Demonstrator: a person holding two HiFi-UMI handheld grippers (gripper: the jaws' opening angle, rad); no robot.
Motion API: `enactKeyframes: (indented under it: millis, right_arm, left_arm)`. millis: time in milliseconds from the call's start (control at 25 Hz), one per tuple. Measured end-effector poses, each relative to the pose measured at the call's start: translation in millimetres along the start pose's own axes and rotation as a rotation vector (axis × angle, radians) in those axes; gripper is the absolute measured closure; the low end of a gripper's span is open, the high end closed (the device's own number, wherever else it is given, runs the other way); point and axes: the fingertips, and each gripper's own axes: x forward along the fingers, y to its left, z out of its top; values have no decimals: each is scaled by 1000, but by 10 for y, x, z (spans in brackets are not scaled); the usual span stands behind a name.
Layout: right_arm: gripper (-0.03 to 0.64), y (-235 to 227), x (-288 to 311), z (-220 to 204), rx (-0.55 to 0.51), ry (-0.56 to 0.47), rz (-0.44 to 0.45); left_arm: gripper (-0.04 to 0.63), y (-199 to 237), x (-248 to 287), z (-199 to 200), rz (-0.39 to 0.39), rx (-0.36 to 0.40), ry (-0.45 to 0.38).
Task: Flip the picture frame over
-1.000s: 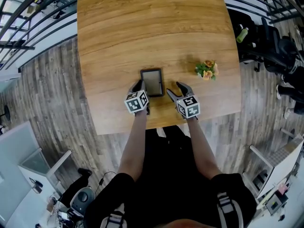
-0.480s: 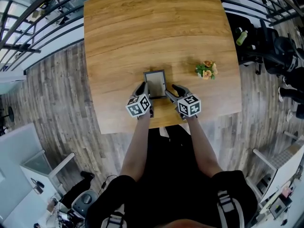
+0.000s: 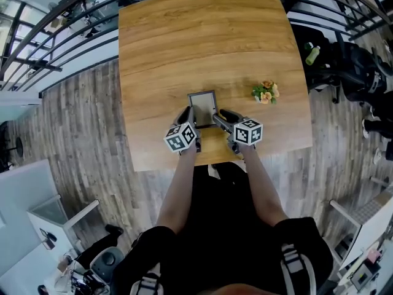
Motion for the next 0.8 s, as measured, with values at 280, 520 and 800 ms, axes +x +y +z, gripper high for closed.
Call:
enactKeyframes:
  millis: [280,520,800]
  right_arm:
    - [483,169,-106,131,111,-56,112]
    - [520,323,-154,233,151,-67,200]
    - [535,388,-262,425,95,-103,206]
  left_arm:
    - [535,-199,-120,184,-27,40,-49]
    - [535,-327,-183,319,-46,57,-82]
    - [535,-430,-244,388,-59,57,-131]
